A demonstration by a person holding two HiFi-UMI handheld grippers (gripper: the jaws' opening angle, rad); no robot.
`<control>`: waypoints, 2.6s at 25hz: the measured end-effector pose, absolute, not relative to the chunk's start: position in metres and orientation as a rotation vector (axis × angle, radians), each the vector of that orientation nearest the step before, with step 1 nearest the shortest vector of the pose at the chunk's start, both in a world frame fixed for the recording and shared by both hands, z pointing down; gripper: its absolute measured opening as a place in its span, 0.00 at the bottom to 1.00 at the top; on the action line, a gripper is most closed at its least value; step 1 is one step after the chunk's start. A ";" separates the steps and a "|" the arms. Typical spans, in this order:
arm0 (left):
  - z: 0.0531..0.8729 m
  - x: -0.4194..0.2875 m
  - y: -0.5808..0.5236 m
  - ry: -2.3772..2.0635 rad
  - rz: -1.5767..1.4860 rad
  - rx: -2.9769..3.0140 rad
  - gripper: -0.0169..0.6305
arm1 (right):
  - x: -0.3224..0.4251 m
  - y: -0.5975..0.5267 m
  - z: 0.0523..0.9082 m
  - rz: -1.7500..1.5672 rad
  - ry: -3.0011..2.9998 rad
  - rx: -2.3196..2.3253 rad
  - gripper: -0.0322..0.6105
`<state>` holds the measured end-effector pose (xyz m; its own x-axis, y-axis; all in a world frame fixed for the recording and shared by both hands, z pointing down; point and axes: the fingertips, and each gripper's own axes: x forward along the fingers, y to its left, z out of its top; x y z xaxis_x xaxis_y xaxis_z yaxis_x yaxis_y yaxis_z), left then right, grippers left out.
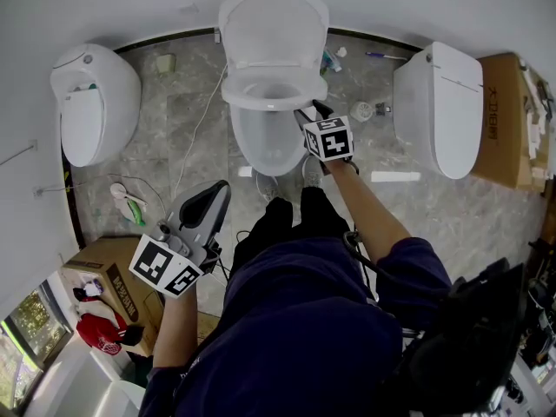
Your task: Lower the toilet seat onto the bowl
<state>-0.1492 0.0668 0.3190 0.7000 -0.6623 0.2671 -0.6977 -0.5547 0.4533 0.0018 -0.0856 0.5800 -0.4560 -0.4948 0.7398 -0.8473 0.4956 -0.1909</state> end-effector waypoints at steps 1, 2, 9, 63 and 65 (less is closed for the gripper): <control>0.319 -0.149 0.067 -1.038 0.089 2.372 0.03 | 0.002 -0.084 0.581 0.746 -2.121 1.098 0.36; 0.319 -0.149 0.066 -1.037 0.089 2.372 0.03 | 0.003 -0.082 0.582 0.751 -2.119 1.098 0.36; 0.323 -0.144 0.067 -1.021 0.094 2.371 0.03 | 0.005 -0.068 0.591 0.774 -2.110 1.080 0.36; 0.355 -0.127 0.081 -0.961 0.143 2.295 0.03 | -0.019 0.011 0.637 1.911 -2.129 0.849 0.45; 0.358 -0.128 0.079 -0.961 0.145 2.288 0.03 | -0.019 0.010 0.641 1.940 -2.105 0.856 0.45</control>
